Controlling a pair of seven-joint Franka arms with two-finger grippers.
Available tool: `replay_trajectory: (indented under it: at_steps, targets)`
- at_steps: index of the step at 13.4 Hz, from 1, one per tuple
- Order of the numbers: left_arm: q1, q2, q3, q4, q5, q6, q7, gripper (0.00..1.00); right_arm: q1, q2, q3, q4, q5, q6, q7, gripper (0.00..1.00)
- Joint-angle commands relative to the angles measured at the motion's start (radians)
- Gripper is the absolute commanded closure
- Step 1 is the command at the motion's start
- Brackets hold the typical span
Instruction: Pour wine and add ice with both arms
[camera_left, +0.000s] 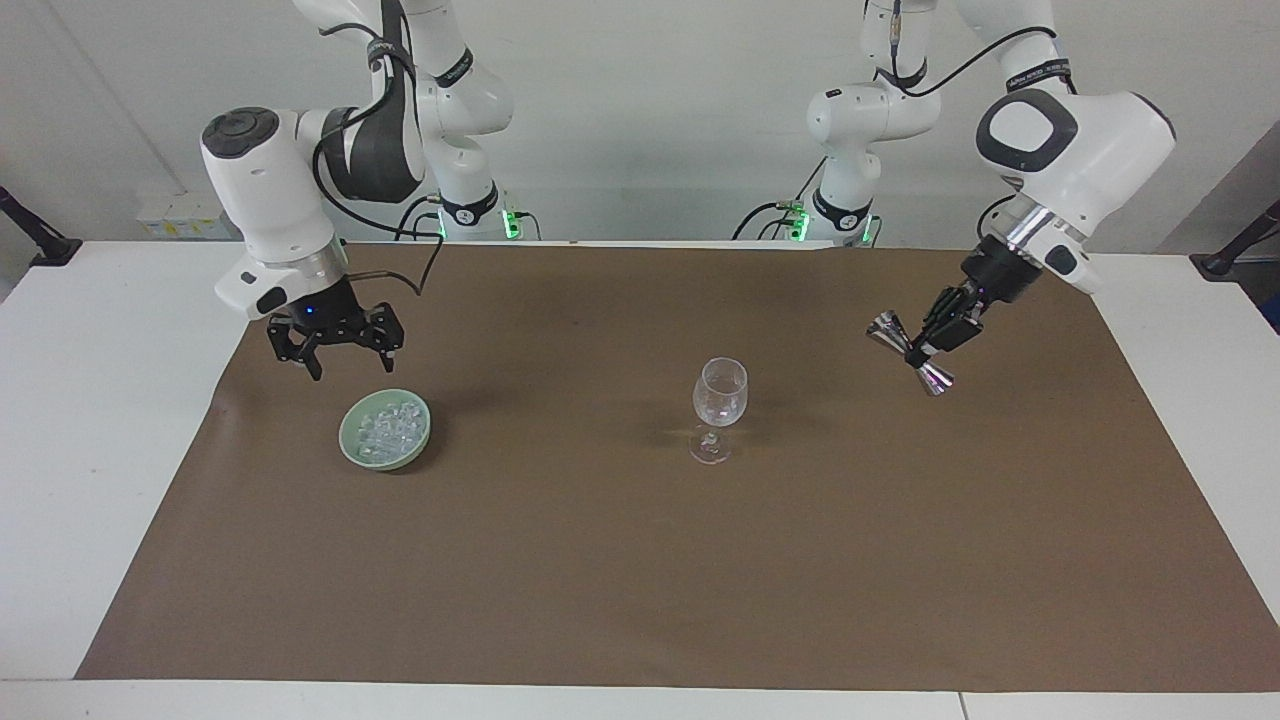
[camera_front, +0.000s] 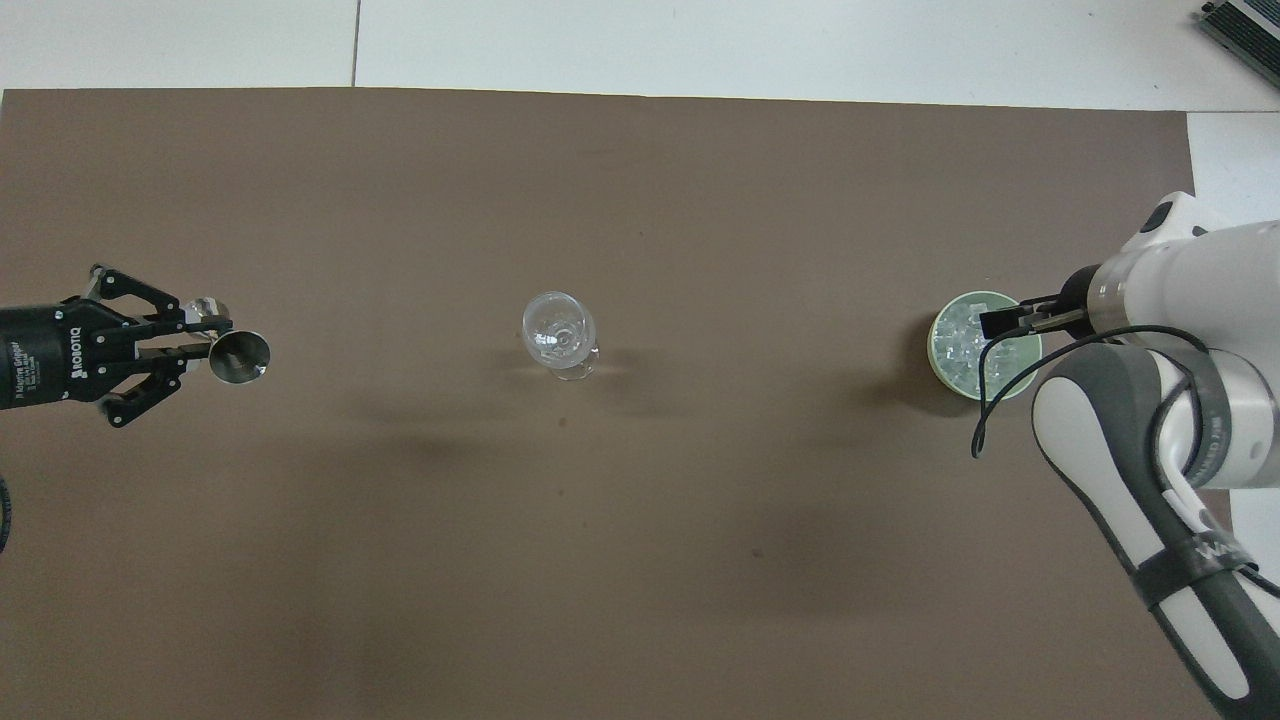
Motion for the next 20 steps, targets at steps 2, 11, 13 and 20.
replay_trajectory:
  at_steps: [2,11,13,20]
  targets:
    - [0.071,0.004,-0.008,-0.031,-0.1,-0.098,0.0,1.0,-0.004,0.051,0.002,-0.069,-0.018,0.142,-0.041,0.03]
    - [0.276,0.248,-0.008,-0.001,-0.198,-0.349,0.003,1.0,0.005,0.055,0.002,-0.132,-0.022,0.187,-0.074,0.08]
    - [0.304,0.334,-0.008,0.042,-0.206,-0.405,0.003,1.0,0.003,0.051,0.002,-0.136,-0.022,0.153,-0.08,0.09]
    - [0.307,0.52,-0.008,0.111,-0.279,-0.449,-0.005,1.0,-0.006,0.042,0.002,-0.13,-0.022,0.119,-0.085,0.3]
